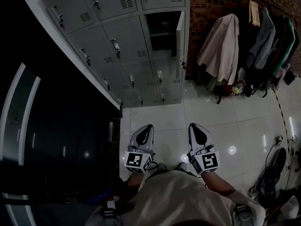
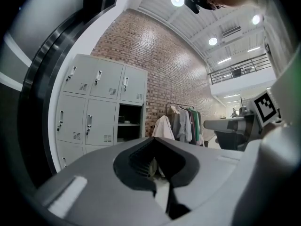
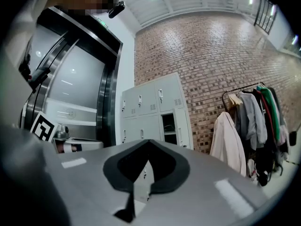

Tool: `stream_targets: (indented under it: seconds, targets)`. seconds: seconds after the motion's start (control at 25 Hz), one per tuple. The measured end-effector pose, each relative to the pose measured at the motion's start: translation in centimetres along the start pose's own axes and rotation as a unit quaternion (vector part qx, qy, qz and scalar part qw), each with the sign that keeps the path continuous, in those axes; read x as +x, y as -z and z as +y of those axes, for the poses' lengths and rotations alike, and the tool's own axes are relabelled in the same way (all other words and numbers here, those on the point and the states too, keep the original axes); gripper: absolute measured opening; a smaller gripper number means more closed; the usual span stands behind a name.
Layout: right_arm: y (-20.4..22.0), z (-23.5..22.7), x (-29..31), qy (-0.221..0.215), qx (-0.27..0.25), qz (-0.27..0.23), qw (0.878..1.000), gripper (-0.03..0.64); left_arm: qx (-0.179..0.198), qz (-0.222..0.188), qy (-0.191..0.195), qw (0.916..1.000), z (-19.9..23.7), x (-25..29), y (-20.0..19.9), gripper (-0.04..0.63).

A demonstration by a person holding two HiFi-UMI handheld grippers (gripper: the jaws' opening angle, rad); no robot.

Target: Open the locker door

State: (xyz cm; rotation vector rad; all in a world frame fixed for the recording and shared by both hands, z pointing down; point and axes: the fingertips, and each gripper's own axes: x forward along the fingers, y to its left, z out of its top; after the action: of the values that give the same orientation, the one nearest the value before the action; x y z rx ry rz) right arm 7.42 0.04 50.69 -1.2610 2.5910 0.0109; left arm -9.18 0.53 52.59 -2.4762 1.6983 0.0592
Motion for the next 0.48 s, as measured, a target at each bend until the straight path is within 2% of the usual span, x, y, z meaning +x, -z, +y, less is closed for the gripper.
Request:
stream_targets:
  seconds: [0.12,0.16,0.28,0.48]
  targets:
    - [0.7,1.6,-0.1,0.005,0.000,0.033,0.999,0.000,0.000,0.005,0.010,0.9999,0.7,-1.1,0.3,0.023]
    - [0.6,1.9,-0.1,0.007,-0.001,0.033,0.999,0.000,0.002,0.005,0.014,0.9999,0.9,-1.2,0.2,0.023]
    - [-0.4,2.5,-0.2,0.008,-0.009,-0.011,1.000,0.000,0.003,0.001,0.018,0.9998,1.2,-1.5,0.0,0.022]
    - [0.3,2.7,-1.1,0.012,-0.003,0.008,1.000,0.000,-0.002,-0.003,0.019,0.9998,0.6,-1.7,-0.3,0.023]
